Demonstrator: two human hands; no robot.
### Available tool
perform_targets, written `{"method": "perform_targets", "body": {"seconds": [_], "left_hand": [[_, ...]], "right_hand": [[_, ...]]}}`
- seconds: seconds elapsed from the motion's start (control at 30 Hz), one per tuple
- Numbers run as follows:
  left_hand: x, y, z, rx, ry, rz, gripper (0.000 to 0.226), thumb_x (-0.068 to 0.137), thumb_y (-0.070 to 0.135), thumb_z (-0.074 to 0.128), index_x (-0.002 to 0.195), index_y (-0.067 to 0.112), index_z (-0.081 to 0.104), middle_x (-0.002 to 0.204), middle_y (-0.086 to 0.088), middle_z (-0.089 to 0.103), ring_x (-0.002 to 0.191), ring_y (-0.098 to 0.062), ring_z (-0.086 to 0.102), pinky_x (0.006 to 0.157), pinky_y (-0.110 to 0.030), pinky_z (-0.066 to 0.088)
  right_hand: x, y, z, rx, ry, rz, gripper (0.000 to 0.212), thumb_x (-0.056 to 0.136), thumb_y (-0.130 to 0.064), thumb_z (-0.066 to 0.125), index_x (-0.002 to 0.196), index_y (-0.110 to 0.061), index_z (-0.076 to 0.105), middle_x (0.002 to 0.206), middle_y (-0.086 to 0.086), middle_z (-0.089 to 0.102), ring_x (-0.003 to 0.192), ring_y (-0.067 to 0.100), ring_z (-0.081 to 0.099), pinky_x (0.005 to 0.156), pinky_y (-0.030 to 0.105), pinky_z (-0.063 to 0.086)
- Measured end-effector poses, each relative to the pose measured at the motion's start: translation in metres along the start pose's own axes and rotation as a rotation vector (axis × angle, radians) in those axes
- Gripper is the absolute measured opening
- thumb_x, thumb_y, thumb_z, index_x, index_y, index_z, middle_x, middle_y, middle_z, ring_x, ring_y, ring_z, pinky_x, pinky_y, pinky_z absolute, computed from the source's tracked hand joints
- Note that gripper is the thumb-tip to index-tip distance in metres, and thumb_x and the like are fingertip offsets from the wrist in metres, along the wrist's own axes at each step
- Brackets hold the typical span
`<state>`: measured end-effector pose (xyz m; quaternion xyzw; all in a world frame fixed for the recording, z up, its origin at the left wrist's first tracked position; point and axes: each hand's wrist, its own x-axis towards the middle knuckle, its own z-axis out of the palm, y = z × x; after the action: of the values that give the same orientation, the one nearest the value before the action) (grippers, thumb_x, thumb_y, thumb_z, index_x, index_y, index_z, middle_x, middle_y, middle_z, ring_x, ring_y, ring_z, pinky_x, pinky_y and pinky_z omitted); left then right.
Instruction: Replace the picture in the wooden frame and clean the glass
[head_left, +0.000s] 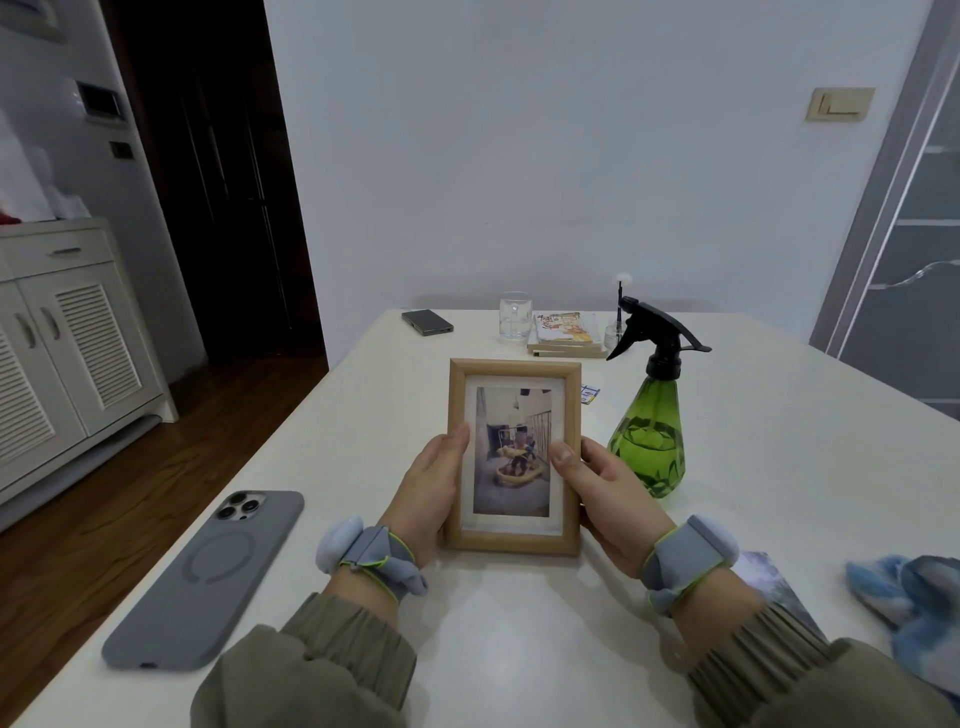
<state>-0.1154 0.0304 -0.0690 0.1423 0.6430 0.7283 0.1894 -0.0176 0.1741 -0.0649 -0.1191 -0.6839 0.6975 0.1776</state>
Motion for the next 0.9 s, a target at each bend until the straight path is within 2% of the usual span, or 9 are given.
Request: {"method": "perform_targets", "body": {"seconds": [0.1,0.27,0.5,0.67,0.8,0.9], "left_hand": [[-0.0012,0.0021,0.0002,-0.009,0.0,-0.029,0.059,0.091,0.06,0.04,0.129,0.019,0.059,0.122,-0.009,0.068,0.11,-0.025,0.066,0.104,-0.042,0.048],[-0.0003,0.0036,0.0003,0.004,0.007,-0.058,0.058,0.095,0.057,0.033,0.129,0.018,0.058,0.12,-0.01,0.069,0.108,-0.025,0.067,0.098,-0.037,0.051],[-0.0003,0.0042,0.0,0.024,0.022,-0.062,0.054,0.094,0.058,0.033,0.123,0.021,0.059,0.121,-0.008,0.068,0.109,-0.025,0.066,0.103,-0.04,0.049],[0.0001,0.003,-0.0001,0.032,0.043,-0.041,0.059,0.091,0.063,0.033,0.13,0.023,0.052,0.127,-0.006,0.063,0.113,-0.025,0.063,0.106,-0.042,0.046],[0.0005,0.0013,-0.0014,0.08,0.124,0.011,0.044,0.092,0.061,0.033,0.116,0.027,0.048,0.117,-0.003,0.061,0.111,-0.025,0.06,0.103,-0.044,0.046],[-0.0035,0.0048,-0.0031,0.13,0.25,0.138,0.041,0.09,0.061,0.037,0.105,0.024,0.05,0.101,-0.001,0.061,0.102,-0.025,0.06,0.095,-0.049,0.051]], "right_hand": [[-0.0014,-0.0016,0.0005,-0.007,0.008,-0.002,0.014,0.096,-0.027,0.049,0.1,-0.022,0.062,0.112,0.013,0.07,0.107,0.027,0.065,0.102,0.048,0.048],[-0.0029,-0.0049,0.0014,0.013,0.003,0.005,0.016,0.096,-0.029,0.048,0.101,-0.023,0.061,0.103,0.007,0.071,0.093,0.021,0.067,0.097,0.045,0.052],[-0.0035,-0.0047,0.0025,0.02,0.02,0.016,0.023,0.097,-0.027,0.048,0.116,-0.019,0.057,0.112,0.008,0.069,0.098,0.02,0.066,0.097,0.042,0.052],[-0.0045,-0.0056,0.0032,0.01,0.018,0.008,0.015,0.096,-0.028,0.048,0.107,-0.026,0.058,0.111,0.005,0.069,0.099,0.018,0.067,0.095,0.039,0.053],[-0.0036,-0.0045,0.0031,-0.001,0.032,0.004,0.012,0.096,-0.029,0.049,0.102,-0.028,0.059,0.111,0.006,0.069,0.103,0.021,0.066,0.097,0.04,0.051],[-0.0033,-0.0033,0.0015,-0.025,0.039,-0.013,0.028,0.094,-0.033,0.051,0.12,-0.025,0.056,0.112,0.007,0.069,0.105,0.023,0.066,0.099,0.047,0.051]]}}
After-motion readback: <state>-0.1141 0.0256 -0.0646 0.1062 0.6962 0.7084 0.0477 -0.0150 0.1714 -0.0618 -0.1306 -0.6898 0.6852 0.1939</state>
